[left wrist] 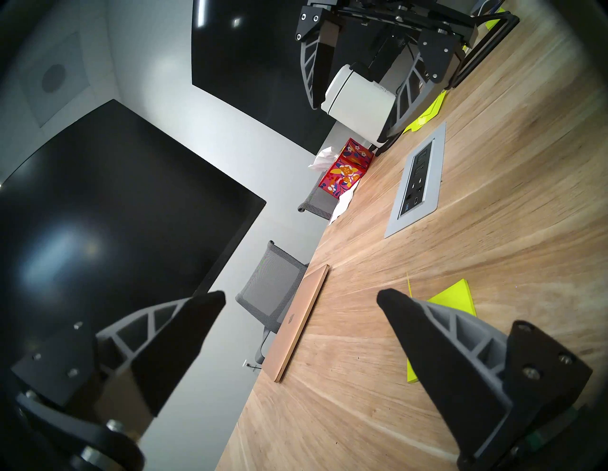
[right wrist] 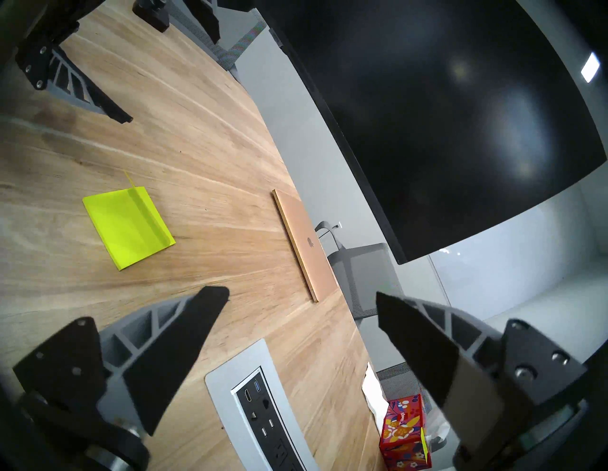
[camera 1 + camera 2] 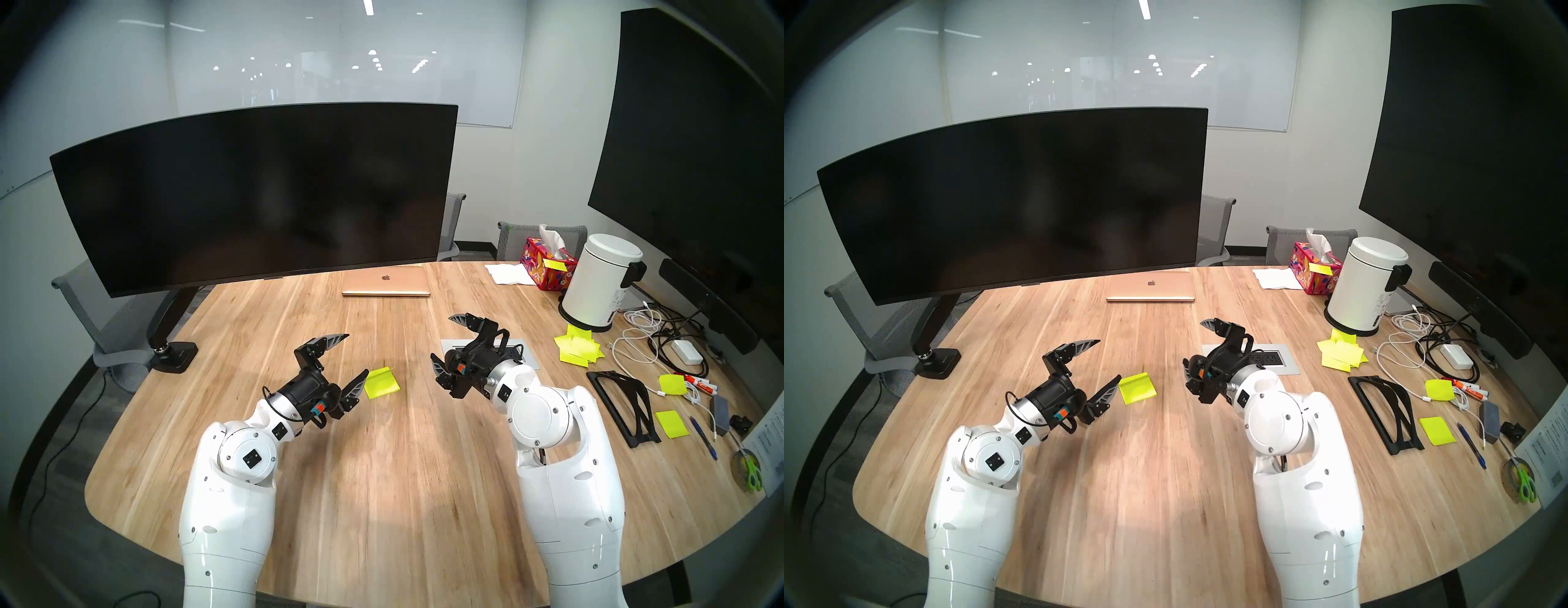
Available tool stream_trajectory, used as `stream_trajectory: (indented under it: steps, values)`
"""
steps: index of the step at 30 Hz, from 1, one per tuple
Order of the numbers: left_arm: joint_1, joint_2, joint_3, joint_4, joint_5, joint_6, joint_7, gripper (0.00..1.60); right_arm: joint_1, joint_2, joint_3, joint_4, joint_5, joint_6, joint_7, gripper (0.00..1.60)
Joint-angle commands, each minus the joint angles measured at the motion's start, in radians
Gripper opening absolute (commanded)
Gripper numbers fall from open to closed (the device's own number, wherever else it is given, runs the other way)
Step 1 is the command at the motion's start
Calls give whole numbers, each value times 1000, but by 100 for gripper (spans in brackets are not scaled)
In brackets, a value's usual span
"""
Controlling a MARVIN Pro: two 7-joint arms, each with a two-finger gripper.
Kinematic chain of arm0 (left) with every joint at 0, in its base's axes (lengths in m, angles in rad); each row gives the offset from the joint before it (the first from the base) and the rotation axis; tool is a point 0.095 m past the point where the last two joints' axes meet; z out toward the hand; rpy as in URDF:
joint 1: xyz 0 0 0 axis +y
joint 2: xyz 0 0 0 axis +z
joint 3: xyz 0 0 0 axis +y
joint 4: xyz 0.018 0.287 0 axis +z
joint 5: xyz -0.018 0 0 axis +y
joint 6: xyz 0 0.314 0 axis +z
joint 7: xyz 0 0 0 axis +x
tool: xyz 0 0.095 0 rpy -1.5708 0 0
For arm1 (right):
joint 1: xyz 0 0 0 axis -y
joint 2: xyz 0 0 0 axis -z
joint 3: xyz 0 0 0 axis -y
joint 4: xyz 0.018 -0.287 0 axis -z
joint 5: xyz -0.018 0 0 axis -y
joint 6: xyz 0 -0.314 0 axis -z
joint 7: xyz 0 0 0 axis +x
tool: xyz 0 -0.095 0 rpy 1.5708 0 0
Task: Peel one sticky note off the pad and stick it onto the monitor, then press it flat
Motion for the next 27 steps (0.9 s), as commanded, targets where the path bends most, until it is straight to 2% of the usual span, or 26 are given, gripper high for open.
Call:
stream_trajectory:
  steps: [1,6,8,9,10,11,12,27]
  values:
    - [13,28,-17,-28,-41,-18,-31,160,16,-3,6,-25,25,-10,8,160]
    - [13,46,-53,-31,-69,-20,-55,160,22,-3,16,-14,36,-17,16,160]
    - [8,54,-65,-24,-64,-26,-55,79,23,-5,19,-10,38,-18,18,160]
    - [5,57,-69,-21,-72,-26,-61,62,23,-6,20,-8,39,-19,18,160]
    - [3,58,-72,-20,-74,-28,-64,70,23,-7,21,-5,42,-19,22,160]
    - [1,58,-75,-19,-74,-29,-67,128,22,-7,21,-4,43,-21,23,160]
    - [-1,58,-76,-19,-78,-28,-70,160,22,-6,20,-3,45,-22,28,160]
    - [-17,36,-83,-16,-71,0,-98,160,62,-18,-17,23,43,-22,87,160]
